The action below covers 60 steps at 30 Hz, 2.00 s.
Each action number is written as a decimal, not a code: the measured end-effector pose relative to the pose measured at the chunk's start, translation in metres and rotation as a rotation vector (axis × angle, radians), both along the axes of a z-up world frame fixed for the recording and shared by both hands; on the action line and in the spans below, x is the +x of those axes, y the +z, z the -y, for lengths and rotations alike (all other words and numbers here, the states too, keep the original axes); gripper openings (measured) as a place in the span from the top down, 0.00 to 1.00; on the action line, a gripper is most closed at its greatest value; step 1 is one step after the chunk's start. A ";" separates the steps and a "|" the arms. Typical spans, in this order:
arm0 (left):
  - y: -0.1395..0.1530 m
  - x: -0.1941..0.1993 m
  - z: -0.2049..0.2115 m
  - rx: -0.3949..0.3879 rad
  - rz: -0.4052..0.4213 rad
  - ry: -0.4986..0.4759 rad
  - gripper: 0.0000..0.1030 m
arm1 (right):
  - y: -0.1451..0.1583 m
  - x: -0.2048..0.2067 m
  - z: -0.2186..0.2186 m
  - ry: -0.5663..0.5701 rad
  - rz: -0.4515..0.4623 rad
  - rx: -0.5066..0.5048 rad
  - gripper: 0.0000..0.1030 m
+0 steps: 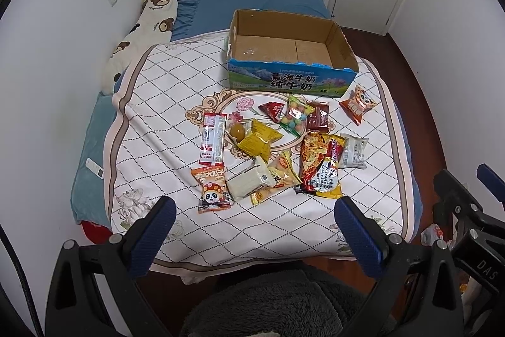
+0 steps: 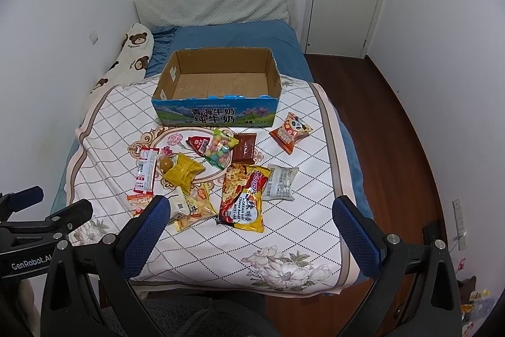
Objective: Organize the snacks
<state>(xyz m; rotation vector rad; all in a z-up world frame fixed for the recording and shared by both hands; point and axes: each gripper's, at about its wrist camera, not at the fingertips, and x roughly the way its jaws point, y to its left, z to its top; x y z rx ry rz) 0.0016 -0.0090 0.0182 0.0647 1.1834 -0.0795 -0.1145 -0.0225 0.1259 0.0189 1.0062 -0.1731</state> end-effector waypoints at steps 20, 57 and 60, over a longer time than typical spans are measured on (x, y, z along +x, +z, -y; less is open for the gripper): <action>0.001 0.001 -0.004 -0.014 0.002 0.001 0.00 | 0.001 -0.004 -0.003 0.001 0.006 0.004 0.00; -0.326 0.128 0.019 0.275 -0.316 -0.559 0.54 | -0.347 0.152 0.054 -0.078 -0.525 0.286 0.00; -0.324 0.147 -0.010 0.203 -0.335 -0.370 0.54 | -0.360 0.166 0.047 -0.090 -0.540 0.268 0.01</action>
